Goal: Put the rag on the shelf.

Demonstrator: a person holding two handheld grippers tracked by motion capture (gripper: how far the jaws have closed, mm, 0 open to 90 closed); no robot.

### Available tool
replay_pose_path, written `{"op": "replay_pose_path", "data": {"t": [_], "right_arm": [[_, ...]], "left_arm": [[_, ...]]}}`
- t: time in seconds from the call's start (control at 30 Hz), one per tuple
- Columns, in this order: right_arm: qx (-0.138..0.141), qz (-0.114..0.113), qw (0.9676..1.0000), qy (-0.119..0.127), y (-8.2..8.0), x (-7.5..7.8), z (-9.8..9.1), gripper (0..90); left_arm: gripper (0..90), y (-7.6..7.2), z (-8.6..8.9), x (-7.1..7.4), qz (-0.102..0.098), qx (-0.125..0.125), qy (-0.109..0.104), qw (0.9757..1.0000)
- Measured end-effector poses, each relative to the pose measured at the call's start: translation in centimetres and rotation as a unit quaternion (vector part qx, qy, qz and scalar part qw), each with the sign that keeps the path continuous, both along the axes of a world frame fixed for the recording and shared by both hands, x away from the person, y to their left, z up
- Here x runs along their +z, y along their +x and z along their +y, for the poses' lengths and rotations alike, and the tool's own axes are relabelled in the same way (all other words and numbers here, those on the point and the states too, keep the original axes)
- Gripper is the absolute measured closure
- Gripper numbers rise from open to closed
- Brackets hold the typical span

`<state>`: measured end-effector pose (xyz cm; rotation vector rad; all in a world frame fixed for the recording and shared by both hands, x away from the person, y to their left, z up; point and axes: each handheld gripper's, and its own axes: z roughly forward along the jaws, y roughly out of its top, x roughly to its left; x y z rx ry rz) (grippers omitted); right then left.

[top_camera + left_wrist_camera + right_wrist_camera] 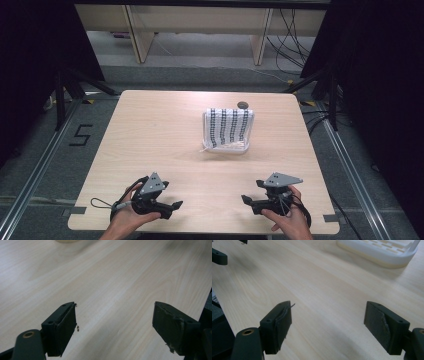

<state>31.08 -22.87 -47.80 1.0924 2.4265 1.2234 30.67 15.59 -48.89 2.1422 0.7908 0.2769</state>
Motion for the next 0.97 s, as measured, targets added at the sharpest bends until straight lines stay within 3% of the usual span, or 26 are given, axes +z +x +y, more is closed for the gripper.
{"op": "replay_pose_path", "data": {"t": [0.03, 0.07, 0.13, 0.17, 0.33, 0.37, 0.43, 0.47, 0.5, 0.53, 0.6, 0.8, 0.87, 0.97], "right_arm": [[-0.001, -0.001, 1.0, -0.004, -0.2, -0.1, 0.0, 23.3], [-0.009, 0.014, 0.9999, -0.001, -0.4, -0.1, 0.0, 23.3], [-0.004, 0.004, 1.0, -0.002, -0.4, -0.4, -0.1, 23.2], [-0.01, 0.012, 0.9999, -0.005, -0.6, -0.4, -0.1, 23.0], [0.001, 0.004, 0.9999, -0.013, -0.8, -0.7, -0.1, 22.0], [-0.004, 0.006, 0.9998, -0.016, -0.9, -0.7, -0.2, 21.5], [0.005, 0.007, 0.9999, -0.013, -0.9, -0.8, -0.1, 21.5], [-0.006, 0.016, 0.9998, -0.012, -1.2, -0.7, -0.1, 21.5], [-0.003, 0.004, 0.9998, -0.02, -1.1, -0.8, -0.2, 21.5], [0.013, 0.014, 0.9997, -0.014, -1.0, -0.9, -0.2, 21.3], [0.006, 0.001, 0.9997, -0.025, -1.0, -0.9, -0.1, 21.1], [-0.002, 0.003, 0.9997, -0.026, -1.0, -1.0, -0.1, 20.7], [-0.002, 0.003, 0.9997, -0.025, -1.0, -1.0, -0.1, 20.7], [-0.002, 0.002, 0.9996, -0.028, -1.0, -1.1, -0.1, 20.7]], "left_arm": [[18.8, -0.2, 0.0, -0.2, 0.003, -0.003, -0.002, 1.0], [18.8, -0.4, 0.0, -0.3, 0.0, -0.003, 0.005, 1.0], [18.8, -0.7, 0.0, -0.6, -0.003, -0.004, 0.018, 0.9998], [18.8, -0.9, 0.1, -0.8, 0.0, -0.004, 0.017, 0.9998], [18.8, -1.5, 0.1, -1.1, 0.005, -0.003, 0.014, 0.9999], [18.8, -1.4, 0.2, -1.0, -0.002, -0.007, 0.025, 0.9997], [18.8, -1.5, 0.1, -1.0, 0.0, -0.006, 0.013, 0.9999], [18.9, -1.4, 0.2, -1.0, 0.0, -0.001, 0.02, 0.9998], [18.8, -1.2, 0.4, -1.0, -0.005, -0.007, 0.025, 0.9996], [18.8, -1.3, 0.4, -1.1, -0.002, 0.0, 0.02, 0.9998], [18.8, -1.2, 0.4, -1.1, 0.001, -0.001, 0.018, 0.9998], [18.8, -1.0, 0.6, -1.2, 0.001, 0.003, 0.022, 0.9998], [18.8, -1.1, 0.4, -1.4, 0.009, 0.011, 0.011, 0.9998], [18.8, -0.8, 0.7, -1.4, 0.006, 0.005, 0.026, 0.9996]]}}
